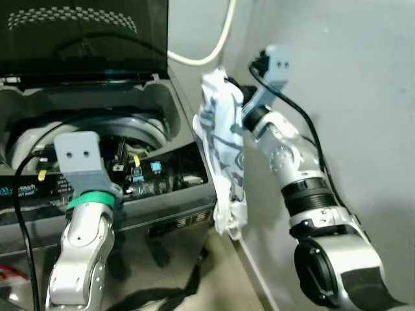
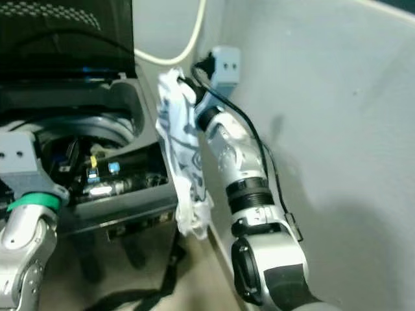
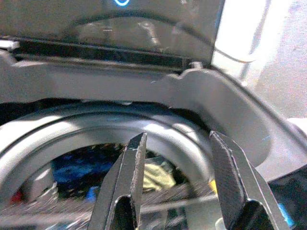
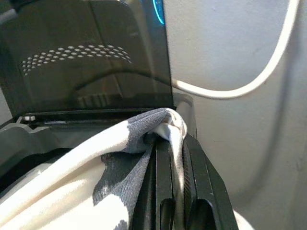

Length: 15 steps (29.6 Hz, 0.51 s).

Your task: Clothes washing

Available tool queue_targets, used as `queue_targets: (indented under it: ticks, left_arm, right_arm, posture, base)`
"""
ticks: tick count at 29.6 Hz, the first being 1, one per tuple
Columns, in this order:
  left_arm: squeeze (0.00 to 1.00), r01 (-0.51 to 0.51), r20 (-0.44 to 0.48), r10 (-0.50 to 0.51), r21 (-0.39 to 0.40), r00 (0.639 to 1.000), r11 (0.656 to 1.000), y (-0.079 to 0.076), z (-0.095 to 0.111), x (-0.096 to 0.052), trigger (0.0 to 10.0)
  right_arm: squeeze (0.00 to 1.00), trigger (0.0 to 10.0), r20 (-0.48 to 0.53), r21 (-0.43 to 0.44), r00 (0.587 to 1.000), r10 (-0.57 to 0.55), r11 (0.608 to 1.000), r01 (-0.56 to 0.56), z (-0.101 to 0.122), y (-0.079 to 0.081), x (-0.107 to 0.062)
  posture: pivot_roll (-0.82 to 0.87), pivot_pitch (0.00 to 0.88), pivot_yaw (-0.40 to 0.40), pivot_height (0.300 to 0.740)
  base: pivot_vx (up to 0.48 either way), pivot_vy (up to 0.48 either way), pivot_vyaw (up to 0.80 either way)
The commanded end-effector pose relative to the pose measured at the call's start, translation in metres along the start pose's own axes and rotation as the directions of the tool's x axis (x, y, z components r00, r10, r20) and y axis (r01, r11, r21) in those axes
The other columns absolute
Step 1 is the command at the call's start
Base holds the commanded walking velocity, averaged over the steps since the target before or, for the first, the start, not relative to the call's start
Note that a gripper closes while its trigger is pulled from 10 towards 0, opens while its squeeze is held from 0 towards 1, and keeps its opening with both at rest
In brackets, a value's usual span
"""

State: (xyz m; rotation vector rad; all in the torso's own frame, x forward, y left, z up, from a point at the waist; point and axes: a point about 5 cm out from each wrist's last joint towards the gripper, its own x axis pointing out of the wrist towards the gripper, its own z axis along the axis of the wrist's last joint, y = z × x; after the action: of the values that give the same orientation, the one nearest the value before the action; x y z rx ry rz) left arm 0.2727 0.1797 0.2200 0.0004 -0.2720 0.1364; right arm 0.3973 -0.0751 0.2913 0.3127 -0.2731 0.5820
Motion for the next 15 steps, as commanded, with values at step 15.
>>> queue_targets:
  ticks: [15]
  left_arm:
    - [0.0,-0.039,-0.016,0.039,0.021,0.999,0.999,0.0076,0.001,-0.0076,10.0]
  right_arm:
    - [0.0,10.0,0.003,0.01,0.998,0.058,0.998,-0.058,0.0018,0.0164,0.0054]
  posture:
    - [0.19,0.02,-0.182,0.74]
  base:
    - [0.0,0.38,0.0]
